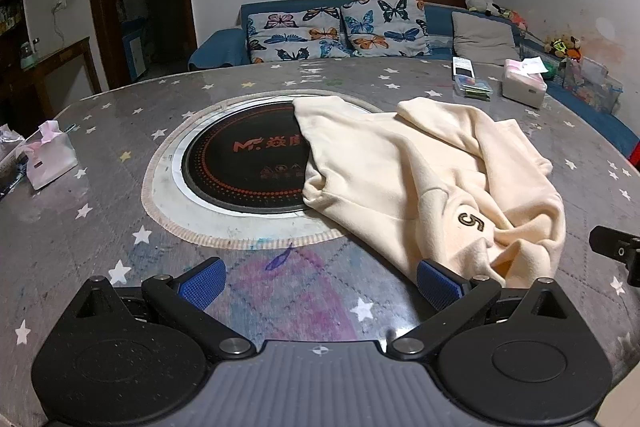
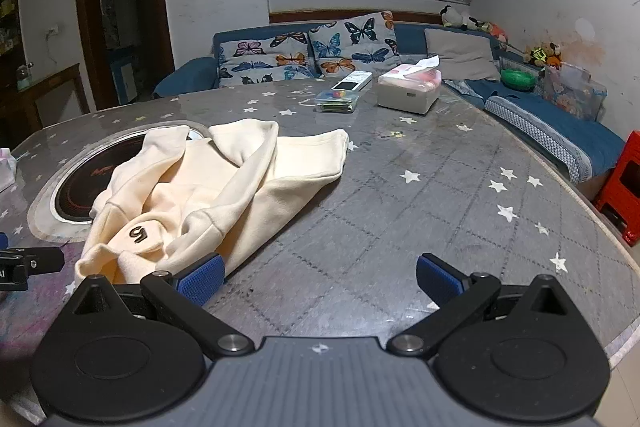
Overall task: Fold clothes
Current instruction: 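Move both grippers toward the cream sweatshirt on the table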
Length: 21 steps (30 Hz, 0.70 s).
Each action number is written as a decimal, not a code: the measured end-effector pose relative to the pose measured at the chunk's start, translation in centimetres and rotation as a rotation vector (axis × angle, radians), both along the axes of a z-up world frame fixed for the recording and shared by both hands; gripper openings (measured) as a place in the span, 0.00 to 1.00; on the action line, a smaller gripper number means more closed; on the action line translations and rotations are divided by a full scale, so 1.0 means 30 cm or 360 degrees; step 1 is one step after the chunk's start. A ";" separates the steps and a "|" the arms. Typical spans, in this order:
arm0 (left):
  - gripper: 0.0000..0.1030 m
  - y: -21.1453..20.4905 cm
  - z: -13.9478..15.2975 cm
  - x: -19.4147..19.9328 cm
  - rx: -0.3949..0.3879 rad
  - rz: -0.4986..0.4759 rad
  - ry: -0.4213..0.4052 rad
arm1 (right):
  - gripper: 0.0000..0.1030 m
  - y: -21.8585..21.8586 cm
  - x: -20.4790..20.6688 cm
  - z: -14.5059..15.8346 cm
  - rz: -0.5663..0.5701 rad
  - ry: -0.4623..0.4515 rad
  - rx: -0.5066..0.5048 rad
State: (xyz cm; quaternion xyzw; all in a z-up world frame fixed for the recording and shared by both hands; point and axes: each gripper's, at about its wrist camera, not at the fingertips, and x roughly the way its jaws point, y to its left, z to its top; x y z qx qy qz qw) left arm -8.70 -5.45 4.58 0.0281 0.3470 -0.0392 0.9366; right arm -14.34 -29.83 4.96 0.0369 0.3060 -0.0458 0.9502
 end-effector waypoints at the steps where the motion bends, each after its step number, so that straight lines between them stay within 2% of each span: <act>1: 1.00 -0.001 0.001 -0.004 0.0001 -0.0003 -0.0002 | 1.00 0.002 -0.007 0.001 0.0004 -0.0004 0.0002; 21: 1.00 -0.012 0.019 -0.065 0.0008 -0.0051 -0.0047 | 1.00 0.048 -0.073 0.036 0.0041 -0.0059 -0.0010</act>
